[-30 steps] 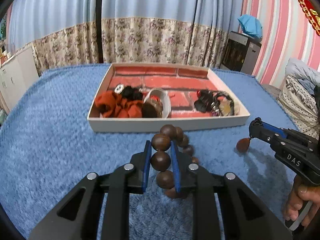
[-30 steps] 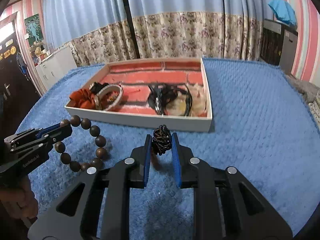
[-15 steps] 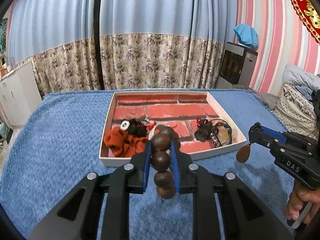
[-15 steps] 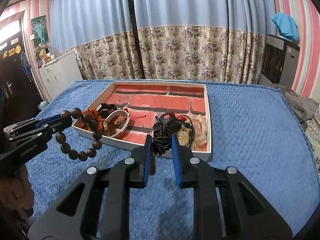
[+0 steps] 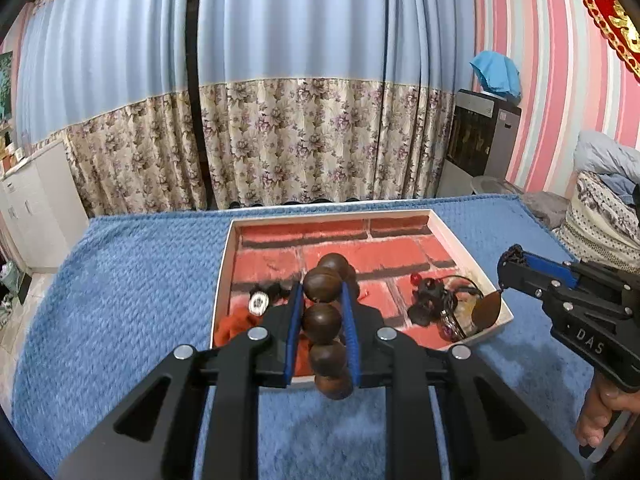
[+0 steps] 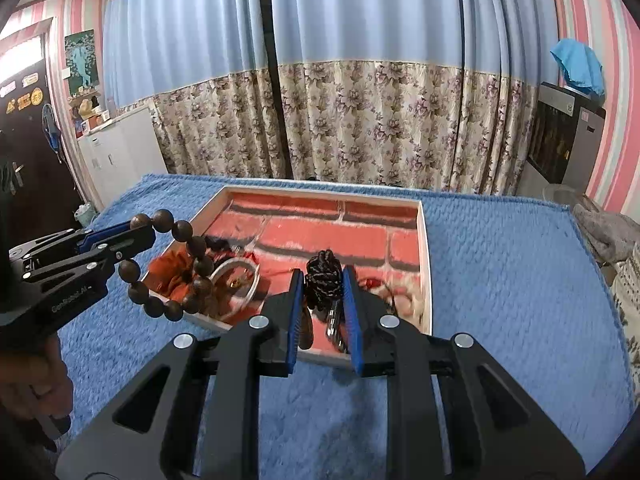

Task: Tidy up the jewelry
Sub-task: 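Carry the bead bracelet and knotted pendant with both tools into the tray, then open both tools to release the bead bracelet and pendant in the tray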

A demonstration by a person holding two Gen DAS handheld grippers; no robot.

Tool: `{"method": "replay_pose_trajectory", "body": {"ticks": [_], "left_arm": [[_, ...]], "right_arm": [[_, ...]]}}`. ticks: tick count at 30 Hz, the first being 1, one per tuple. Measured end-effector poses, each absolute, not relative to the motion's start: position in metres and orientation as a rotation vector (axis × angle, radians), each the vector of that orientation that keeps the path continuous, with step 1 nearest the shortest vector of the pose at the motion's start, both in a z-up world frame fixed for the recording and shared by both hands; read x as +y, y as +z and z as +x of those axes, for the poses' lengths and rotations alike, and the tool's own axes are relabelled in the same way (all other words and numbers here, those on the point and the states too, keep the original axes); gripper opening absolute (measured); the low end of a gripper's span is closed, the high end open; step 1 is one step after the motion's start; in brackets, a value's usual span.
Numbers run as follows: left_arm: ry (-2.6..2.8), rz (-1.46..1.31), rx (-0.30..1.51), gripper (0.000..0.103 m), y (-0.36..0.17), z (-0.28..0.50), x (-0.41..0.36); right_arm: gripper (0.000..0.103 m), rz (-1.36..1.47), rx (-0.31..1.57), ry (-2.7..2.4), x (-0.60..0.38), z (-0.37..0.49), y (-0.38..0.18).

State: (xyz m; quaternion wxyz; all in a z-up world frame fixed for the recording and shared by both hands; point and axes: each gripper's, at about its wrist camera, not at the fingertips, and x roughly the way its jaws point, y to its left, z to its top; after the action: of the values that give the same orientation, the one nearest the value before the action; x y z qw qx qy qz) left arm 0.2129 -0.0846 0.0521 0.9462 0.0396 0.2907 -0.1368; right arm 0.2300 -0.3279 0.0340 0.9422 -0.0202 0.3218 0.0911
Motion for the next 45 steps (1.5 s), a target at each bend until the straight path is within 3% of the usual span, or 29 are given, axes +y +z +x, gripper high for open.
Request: {"method": "replay_pose_trajectory", "body": {"ticks": [19, 40, 45], "left_arm": [[-0.258, 0.060, 0.648, 0.020, 0.025, 0.307, -0.070], [-0.170, 0.128, 0.756, 0.020, -0.036, 0.328, -0.064], [-0.146, 0.145, 0.762, 0.021, -0.044, 0.329, -0.064]], "right_arm": [[0.020, -0.009, 0.739, 0.086, -0.359, 0.322, 0.007], [0.021, -0.077, 0.858, 0.031, -0.367, 0.339, -0.059], [0.026, -0.086, 0.851, 0.026, -0.365, 0.335, -0.062]]}}
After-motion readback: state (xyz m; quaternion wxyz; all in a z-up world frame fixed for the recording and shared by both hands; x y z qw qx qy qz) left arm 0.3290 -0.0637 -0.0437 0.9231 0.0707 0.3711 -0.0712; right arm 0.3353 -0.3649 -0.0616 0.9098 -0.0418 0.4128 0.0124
